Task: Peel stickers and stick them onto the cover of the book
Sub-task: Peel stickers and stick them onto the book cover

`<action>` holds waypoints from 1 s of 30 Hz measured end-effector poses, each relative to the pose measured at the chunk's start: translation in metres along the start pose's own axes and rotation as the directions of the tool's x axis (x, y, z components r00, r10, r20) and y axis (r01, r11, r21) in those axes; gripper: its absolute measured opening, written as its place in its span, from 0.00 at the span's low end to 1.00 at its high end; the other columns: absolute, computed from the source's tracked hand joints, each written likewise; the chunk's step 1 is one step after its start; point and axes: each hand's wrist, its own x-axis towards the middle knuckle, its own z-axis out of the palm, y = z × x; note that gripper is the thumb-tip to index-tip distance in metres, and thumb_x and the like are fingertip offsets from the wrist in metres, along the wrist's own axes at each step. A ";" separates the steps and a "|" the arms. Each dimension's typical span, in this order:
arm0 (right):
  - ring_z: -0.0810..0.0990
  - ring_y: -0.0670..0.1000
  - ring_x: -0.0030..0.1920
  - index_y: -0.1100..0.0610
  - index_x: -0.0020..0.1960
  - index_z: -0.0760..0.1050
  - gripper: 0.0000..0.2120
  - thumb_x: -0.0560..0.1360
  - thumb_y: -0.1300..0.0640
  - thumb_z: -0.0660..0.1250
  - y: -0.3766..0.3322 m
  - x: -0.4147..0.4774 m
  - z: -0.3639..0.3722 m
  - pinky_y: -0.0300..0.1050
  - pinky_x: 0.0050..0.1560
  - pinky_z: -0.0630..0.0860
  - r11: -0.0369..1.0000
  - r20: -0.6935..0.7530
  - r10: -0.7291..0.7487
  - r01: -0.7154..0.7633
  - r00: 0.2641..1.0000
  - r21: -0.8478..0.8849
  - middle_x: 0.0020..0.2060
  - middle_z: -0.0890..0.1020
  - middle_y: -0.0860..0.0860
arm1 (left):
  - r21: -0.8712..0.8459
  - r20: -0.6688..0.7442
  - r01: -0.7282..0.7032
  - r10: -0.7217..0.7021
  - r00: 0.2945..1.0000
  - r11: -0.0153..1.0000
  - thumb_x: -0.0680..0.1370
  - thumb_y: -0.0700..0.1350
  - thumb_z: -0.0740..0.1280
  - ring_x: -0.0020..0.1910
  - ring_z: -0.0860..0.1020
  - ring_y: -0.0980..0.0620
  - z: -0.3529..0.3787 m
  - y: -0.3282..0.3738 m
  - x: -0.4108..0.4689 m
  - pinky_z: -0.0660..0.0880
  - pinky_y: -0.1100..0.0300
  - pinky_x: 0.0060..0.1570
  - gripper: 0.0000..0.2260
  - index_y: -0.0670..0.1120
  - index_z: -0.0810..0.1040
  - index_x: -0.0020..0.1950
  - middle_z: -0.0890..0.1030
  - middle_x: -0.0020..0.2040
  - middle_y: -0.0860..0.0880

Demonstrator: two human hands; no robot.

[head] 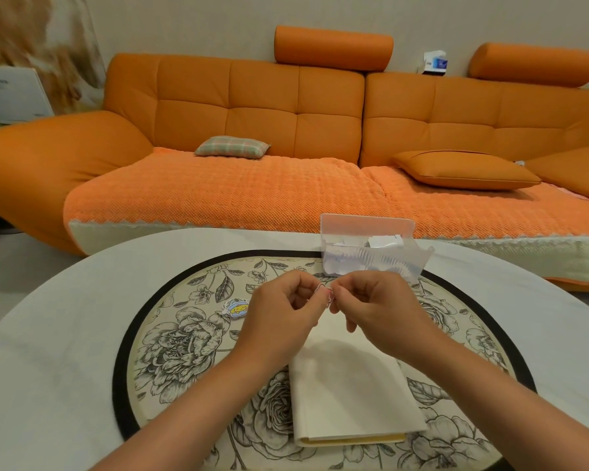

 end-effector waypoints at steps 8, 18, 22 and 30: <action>0.72 0.42 0.20 0.56 0.38 0.82 0.13 0.80 0.59 0.66 0.002 0.001 0.004 0.31 0.26 0.68 0.998 -0.083 0.021 -0.017 0.996 0.055 0.23 0.79 0.43 | 0.098 -0.131 -0.023 0.036 0.991 0.995 0.75 0.49 0.74 0.38 0.79 0.55 0.001 -0.004 -0.002 0.78 0.59 0.41 0.05 0.55 0.79 0.48 0.82 0.42 0.56; 0.79 0.41 0.32 0.48 0.45 0.84 0.06 0.78 0.53 0.69 0.011 0.000 0.010 0.33 0.33 0.73 0.980 -0.204 -0.104 0.065 0.974 -0.189 0.32 0.82 0.39 | 0.064 -0.098 0.043 -0.036 0.994 0.997 0.76 0.46 0.73 0.37 0.83 0.57 0.005 0.000 -0.004 0.79 0.61 0.39 0.02 0.53 0.85 0.44 0.84 0.37 0.58; 0.77 0.42 0.34 0.45 0.45 0.84 0.06 0.78 0.52 0.69 0.012 -0.001 0.010 0.32 0.34 0.69 0.952 -0.154 -0.158 0.109 0.975 -0.284 0.33 0.80 0.35 | -0.052 -0.066 0.143 -0.146 0.987 0.988 0.77 0.44 0.72 0.35 0.84 0.54 0.004 0.004 -0.003 0.80 0.54 0.36 0.04 0.49 0.85 0.43 0.86 0.37 0.53; 0.79 0.44 0.30 0.46 0.42 0.82 0.07 0.78 0.52 0.68 0.011 0.001 0.014 0.39 0.34 0.76 0.988 -0.152 -0.033 0.009 0.988 -0.156 0.34 0.83 0.39 | 0.083 0.004 0.063 -0.063 0.998 0.995 0.78 0.46 0.69 0.37 0.82 0.49 0.002 -0.006 0.003 0.78 0.50 0.39 0.07 0.50 0.80 0.40 0.83 0.36 0.49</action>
